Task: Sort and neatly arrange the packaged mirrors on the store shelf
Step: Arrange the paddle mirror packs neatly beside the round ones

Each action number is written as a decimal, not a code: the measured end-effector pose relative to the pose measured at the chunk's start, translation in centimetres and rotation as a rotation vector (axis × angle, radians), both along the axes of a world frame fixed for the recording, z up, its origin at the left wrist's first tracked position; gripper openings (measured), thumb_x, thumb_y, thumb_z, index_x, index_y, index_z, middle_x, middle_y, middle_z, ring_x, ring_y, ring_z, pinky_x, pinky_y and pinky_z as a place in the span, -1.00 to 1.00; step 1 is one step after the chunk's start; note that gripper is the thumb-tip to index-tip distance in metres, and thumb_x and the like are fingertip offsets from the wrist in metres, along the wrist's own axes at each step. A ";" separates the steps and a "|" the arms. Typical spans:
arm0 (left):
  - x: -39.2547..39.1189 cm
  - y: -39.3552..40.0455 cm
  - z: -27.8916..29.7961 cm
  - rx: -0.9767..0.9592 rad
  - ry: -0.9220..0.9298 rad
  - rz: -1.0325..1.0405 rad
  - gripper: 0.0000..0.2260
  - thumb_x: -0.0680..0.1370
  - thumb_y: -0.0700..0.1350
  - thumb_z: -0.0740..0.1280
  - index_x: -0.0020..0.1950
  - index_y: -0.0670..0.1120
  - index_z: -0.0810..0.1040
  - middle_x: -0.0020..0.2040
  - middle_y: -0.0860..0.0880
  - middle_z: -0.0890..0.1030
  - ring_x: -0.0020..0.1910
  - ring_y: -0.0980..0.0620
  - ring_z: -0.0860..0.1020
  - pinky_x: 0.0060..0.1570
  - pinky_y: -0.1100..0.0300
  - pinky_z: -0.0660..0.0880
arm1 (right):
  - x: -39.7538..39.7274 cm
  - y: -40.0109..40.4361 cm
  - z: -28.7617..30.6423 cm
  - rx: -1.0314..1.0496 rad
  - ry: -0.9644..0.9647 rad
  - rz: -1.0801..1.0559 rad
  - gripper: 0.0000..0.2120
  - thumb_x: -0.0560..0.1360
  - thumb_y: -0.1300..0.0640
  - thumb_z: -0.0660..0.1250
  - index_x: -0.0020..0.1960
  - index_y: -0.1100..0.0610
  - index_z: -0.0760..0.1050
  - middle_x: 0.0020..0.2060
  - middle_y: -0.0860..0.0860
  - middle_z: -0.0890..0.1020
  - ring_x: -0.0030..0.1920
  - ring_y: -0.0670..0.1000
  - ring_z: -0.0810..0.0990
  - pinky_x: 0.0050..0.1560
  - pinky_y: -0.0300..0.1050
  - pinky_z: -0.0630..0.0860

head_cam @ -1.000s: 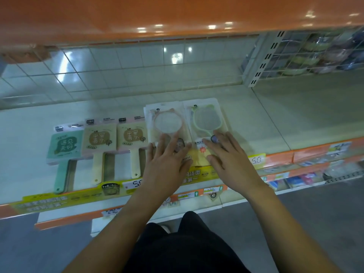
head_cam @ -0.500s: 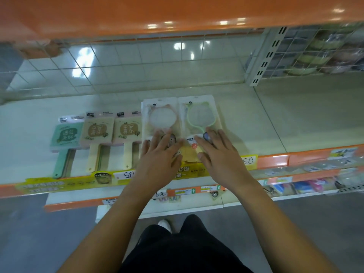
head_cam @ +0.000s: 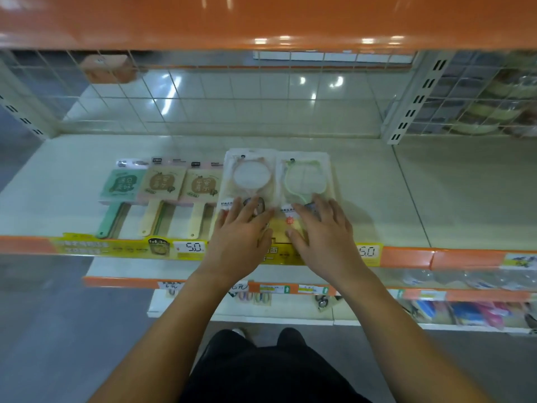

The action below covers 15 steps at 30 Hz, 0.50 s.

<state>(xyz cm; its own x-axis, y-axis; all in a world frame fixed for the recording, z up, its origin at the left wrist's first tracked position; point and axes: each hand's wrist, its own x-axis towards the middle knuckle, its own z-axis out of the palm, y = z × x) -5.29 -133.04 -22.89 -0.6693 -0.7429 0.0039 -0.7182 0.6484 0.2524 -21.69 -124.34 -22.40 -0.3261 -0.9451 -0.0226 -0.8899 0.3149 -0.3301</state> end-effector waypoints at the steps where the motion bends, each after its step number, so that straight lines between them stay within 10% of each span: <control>1: 0.1 0.1 0.2 0.008 0.018 0.016 -0.56 0.59 0.12 0.03 0.48 0.11 0.26 0.54 -0.02 0.16 0.53 -0.19 0.05 0.45 -0.19 0.10 | 0.1 -0.2 0.1 -0.020 -0.006 -0.005 -0.51 0.59 -0.17 0.16 0.49 -0.07 0.28 0.53 0.09 0.14 0.52 0.25 0.05 0.45 0.22 0.13; 15: 5.9 -1.7 2.0 -0.019 0.144 0.165 -0.61 0.57 0.05 0.17 0.39 0.04 0.40 0.47 -0.08 0.33 0.47 -0.17 0.24 0.36 -0.14 0.30 | 5.5 -5.0 1.5 -0.275 -0.100 0.137 -0.62 0.58 0.00 0.24 0.36 0.09 0.45 0.41 0.07 0.39 0.43 0.10 0.33 0.35 0.07 0.37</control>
